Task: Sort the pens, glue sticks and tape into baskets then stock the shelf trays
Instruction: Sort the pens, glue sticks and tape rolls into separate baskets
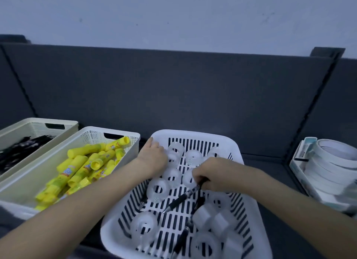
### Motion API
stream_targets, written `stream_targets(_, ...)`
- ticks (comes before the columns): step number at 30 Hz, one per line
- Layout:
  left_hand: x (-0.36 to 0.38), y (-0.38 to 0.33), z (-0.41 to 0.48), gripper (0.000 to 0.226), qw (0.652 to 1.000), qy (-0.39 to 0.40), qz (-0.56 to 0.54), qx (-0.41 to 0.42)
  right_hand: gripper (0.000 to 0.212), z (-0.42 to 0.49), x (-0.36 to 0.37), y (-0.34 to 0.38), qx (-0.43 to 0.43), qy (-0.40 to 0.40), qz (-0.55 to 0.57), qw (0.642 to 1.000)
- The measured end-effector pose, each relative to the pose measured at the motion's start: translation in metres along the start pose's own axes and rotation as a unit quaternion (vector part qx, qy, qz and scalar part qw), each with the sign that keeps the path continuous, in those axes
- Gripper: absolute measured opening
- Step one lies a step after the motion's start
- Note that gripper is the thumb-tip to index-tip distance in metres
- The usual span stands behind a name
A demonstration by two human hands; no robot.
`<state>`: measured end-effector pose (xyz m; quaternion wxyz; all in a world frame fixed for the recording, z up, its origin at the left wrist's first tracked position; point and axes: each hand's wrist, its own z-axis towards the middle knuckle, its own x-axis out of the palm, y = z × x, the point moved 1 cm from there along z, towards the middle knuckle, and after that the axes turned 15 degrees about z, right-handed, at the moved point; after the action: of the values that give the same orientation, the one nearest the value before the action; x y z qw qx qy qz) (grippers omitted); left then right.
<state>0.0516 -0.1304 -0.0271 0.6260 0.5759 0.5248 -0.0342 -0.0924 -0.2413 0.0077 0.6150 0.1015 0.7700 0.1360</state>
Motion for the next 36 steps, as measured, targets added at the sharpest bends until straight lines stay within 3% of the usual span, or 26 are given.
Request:
stream_targets(3,0.003,0.000,-0.001,0.027,0.992,0.005,-0.106,0.064,0.002,0.011,0.005,0.002,-0.027,0.029,-0.028,0.999)
stream_targets(6,0.005,0.000,-0.004,0.019,0.971,0.011,-0.214,0.104,0.014,0.013,0.005,-0.001,-0.046,0.038,-0.089,0.994)
stream_targets(11,0.002,-0.005,-0.003,0.045,0.962,0.063,-0.247,0.097,0.020,0.012,0.016,-0.004,-0.143,0.016,-0.123,0.982)
stream_targets(13,0.002,-0.003,-0.002,0.046,0.936,0.102,-0.328,0.075,0.022,0.015,0.023,-0.010,-0.164,0.011,-0.114,0.980)
stream_targets(16,0.002,-0.003,-0.002,0.023,0.847,0.225,-0.474,0.081,0.012,0.020,0.028,-0.017,-0.190,-0.014,-0.121,0.974)
stream_targets(18,0.000,-0.008,-0.004,0.015,0.849,0.251,-0.457,0.085,0.012,0.020,0.031,-0.017,-0.209,-0.021,-0.139,0.968)
stream_targets(23,-0.003,-0.011,-0.003,0.030,0.922,0.159,-0.353,0.016,0.014,0.020,0.024,-0.020,-0.207,-0.055,-0.121,0.969)
stream_targets(27,-0.015,0.010,-0.009,0.019,0.906,0.027,-0.419,-0.056,0.017,0.005,0.006,-0.033,-0.115,-0.082,-0.061,0.988)
stream_targets(29,-0.023,0.022,-0.016,0.022,0.878,-0.039,-0.471,-0.076,0.017,-0.006,-0.003,-0.037,-0.031,-0.081,0.007,0.996)
stream_targets(31,-0.027,0.030,-0.024,0.021,0.824,-0.081,-0.553,-0.092,0.016,-0.015,-0.011,-0.040,0.015,-0.114,0.094,0.989)
stream_targets(34,-0.026,0.037,-0.036,0.011,0.720,-0.091,-0.680,-0.108,0.015,-0.025,-0.018,-0.044,0.024,-0.162,0.271,0.949)
stream_targets(36,-0.024,0.040,-0.047,0.010,0.683,-0.099,-0.713,-0.124,0.017,-0.028,-0.018,-0.040,0.016,-0.157,0.381,0.911)
